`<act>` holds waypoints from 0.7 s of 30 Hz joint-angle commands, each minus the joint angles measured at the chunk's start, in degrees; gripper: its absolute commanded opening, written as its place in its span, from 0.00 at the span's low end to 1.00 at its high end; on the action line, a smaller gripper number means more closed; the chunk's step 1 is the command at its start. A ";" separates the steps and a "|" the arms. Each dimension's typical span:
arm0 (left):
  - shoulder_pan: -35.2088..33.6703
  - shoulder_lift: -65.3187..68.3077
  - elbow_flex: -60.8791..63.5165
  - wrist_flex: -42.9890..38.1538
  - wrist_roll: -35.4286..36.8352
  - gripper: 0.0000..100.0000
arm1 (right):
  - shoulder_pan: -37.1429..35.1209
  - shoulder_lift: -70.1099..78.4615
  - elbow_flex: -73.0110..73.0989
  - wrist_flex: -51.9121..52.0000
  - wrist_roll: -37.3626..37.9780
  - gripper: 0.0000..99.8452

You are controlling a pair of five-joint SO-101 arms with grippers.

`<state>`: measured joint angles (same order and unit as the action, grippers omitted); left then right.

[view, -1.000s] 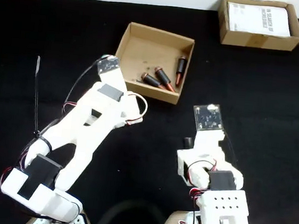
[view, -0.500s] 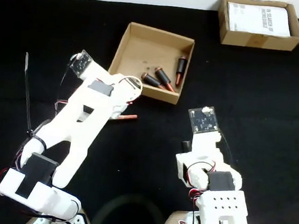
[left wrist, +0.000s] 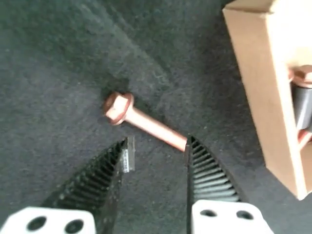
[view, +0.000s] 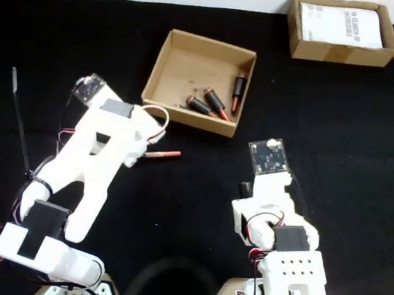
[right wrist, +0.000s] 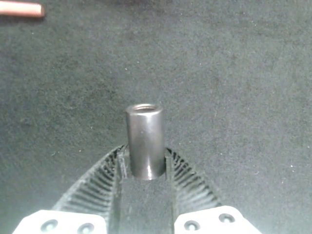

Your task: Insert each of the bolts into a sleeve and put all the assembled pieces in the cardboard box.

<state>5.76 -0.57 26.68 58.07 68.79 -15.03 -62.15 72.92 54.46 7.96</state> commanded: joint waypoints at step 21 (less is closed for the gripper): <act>-2.07 18.86 -9.36 -0.09 1.85 0.17 | -0.57 12.26 -6.64 -1.19 0.44 0.01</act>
<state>4.79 16.31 19.30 58.07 70.11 -15.03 -50.20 69.32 54.11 7.96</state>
